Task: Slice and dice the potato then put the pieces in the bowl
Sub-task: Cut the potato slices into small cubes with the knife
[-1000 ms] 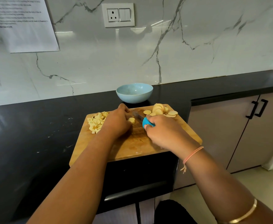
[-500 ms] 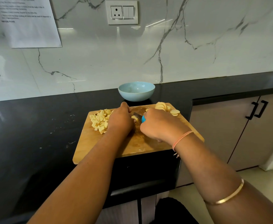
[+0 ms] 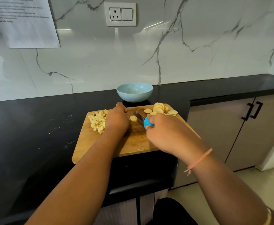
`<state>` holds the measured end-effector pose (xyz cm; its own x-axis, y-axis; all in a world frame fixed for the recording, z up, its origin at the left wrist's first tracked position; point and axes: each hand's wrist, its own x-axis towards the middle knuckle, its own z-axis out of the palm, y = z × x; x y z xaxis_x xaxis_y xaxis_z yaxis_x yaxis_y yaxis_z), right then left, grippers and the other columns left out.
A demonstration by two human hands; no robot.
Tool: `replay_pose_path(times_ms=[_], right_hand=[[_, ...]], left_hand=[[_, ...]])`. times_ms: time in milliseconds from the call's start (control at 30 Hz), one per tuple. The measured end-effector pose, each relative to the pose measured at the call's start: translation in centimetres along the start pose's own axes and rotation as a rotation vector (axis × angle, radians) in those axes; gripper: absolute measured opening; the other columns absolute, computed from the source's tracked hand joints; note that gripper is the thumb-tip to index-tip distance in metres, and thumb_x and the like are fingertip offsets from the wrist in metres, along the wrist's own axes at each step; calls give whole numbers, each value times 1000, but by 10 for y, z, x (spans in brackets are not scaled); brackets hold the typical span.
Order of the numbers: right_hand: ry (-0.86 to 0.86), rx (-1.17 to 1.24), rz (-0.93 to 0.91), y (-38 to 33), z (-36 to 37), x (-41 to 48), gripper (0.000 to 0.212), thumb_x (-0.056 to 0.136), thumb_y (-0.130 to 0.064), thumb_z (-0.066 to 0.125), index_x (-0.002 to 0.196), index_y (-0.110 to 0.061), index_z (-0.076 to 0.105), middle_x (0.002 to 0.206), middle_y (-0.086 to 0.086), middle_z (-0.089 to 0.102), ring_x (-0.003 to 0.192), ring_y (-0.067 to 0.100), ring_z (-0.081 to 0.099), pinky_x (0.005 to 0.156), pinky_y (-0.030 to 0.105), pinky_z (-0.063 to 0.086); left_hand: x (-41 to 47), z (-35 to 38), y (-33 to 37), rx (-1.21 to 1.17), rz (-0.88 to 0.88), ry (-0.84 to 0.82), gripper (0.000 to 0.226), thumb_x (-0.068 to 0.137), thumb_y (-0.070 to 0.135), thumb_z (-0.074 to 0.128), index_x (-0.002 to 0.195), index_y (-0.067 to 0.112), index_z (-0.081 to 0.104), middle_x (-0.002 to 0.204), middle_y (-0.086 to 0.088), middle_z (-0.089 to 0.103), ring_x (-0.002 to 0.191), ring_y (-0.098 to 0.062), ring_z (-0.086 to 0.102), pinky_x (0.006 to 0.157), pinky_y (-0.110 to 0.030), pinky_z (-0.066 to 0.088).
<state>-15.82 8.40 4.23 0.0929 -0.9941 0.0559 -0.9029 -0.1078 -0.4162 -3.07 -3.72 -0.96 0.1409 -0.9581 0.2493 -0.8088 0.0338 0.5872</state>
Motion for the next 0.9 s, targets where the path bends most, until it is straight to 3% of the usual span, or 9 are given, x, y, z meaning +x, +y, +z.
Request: replay_pose_path(times_ms=[300,367,533,700,767,900], right_hand=[[-78,0,63,-8,20,40,47,93,-26,44,140,-20,42,96,0,52,93,19,56,86,35,51],[-92,4,59,-10,16,40,47,93,-24,44,140,-18,42,89,-1,50,85,18,55,81,32,51],[-134,12,62,-3,6,21,44,93,-21,42,137,-18,42,76,3,53,53,12,50,51,25,42],[-121,79,49,10,3,0,40,95,-21,42,135,-19,46,84,5,59,59,14,54,52,25,43],[-87,108,50,15,2,0,38,97,-22,42,135,-21,47,89,4,59,64,13,53,56,25,43],[14,138,39,23,1,2,40,97,-24,41,137,-24,45,85,-3,52,61,10,45,56,25,42]], left_hand=[[1,3,-2,25,-1,25,20,92,8,57,111,12,49,93,-6,62,76,-14,55,60,-23,43],[1,4,-1,23,4,36,20,92,7,56,110,12,49,93,-7,62,77,-16,57,61,-24,43],[0,4,0,30,18,46,21,93,6,54,113,11,49,96,-7,63,81,-17,58,64,-26,46],[-1,4,1,45,30,32,21,94,7,52,115,11,48,93,-6,62,83,-18,60,70,-30,53],[-2,5,4,59,36,13,25,93,13,55,117,12,46,90,-4,58,81,-17,57,68,-28,52],[-8,10,12,231,76,29,49,87,53,55,117,16,41,95,-3,61,88,-20,60,74,-34,55]])
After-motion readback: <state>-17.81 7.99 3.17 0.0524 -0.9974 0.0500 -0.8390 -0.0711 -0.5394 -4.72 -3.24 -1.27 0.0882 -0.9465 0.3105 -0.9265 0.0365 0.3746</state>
